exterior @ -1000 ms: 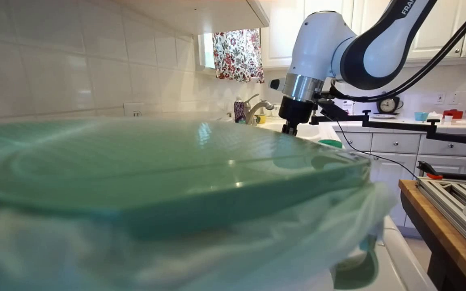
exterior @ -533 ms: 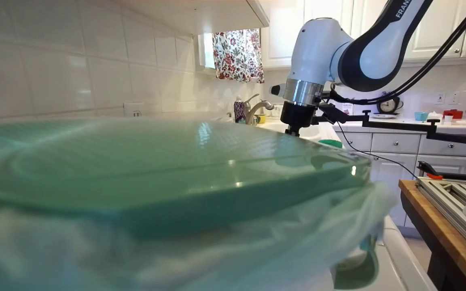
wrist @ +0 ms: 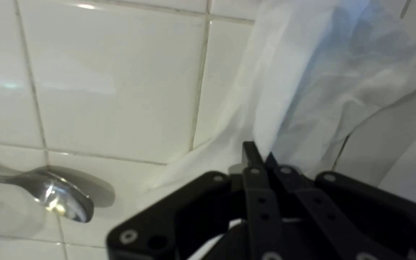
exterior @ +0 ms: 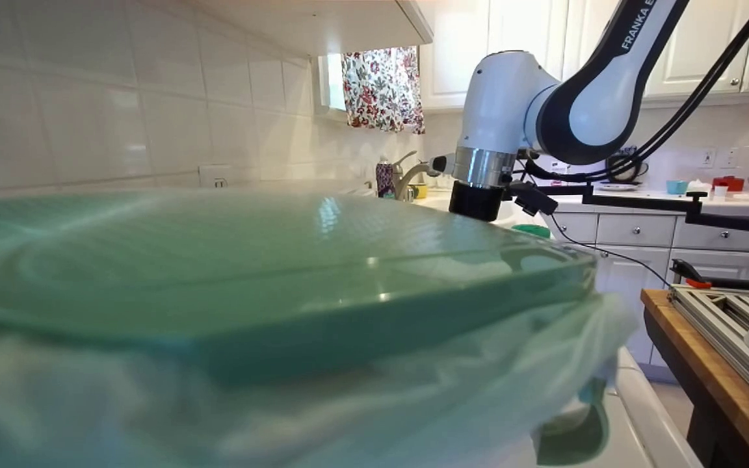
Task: Pick up the tissue and then use it to wipe the mini oven door
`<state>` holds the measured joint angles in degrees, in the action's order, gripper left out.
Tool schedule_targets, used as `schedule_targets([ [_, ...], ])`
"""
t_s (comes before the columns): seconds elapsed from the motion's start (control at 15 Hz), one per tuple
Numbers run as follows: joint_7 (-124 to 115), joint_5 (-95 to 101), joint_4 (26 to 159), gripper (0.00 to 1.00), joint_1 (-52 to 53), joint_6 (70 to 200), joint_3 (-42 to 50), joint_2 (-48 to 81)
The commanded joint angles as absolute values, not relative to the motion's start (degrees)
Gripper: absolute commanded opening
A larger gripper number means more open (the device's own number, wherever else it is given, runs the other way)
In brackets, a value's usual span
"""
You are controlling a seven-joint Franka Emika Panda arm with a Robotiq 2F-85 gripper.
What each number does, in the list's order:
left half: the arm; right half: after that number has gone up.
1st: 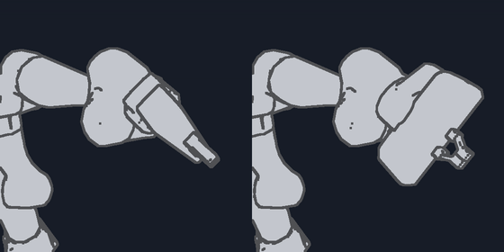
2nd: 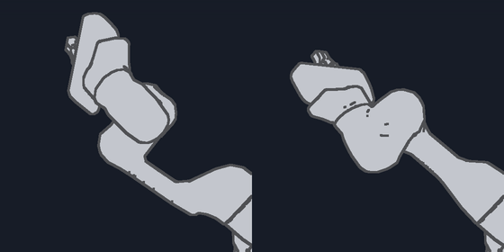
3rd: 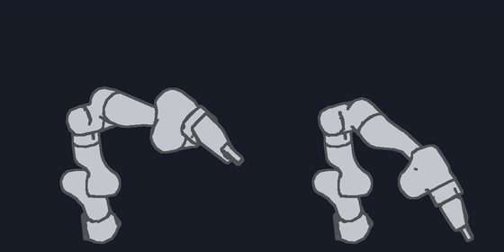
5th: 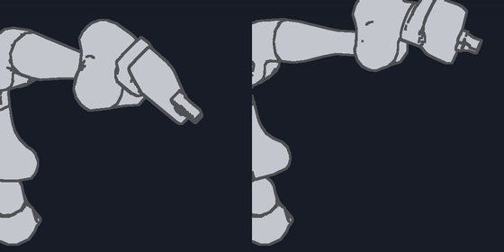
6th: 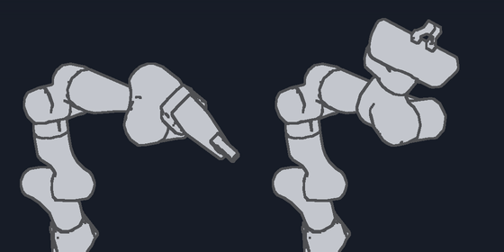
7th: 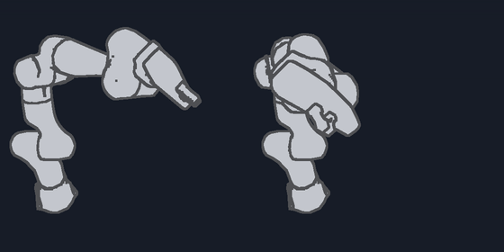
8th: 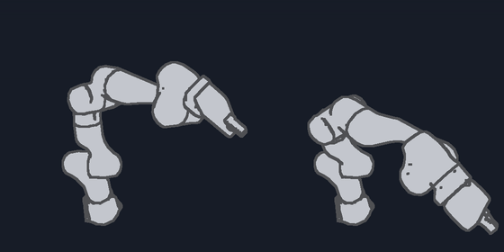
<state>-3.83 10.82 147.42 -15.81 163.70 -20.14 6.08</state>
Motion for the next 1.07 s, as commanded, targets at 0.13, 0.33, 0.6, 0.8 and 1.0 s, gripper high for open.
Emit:
schedule_targets([
  [0.13,-2.4,10.4,145.9,0.4,-3.7,163.3,-9.4,5.8],
  [0.33,-2.3,9.1,146.4,0.62,-0.5,159.2,-8.2,1.4],
  [0.6,-0.8,4.2,146.9,0.92,2.7,148.3,-8.7,-5.5],
  [0.8,1.6,-2.6,146.9,1.0,5.5,140.2,-8.2,-11.4],
  [1.0,1.4,-6.3,146.2,1.0,7.3,131.3,-7.3,-17.9],
])
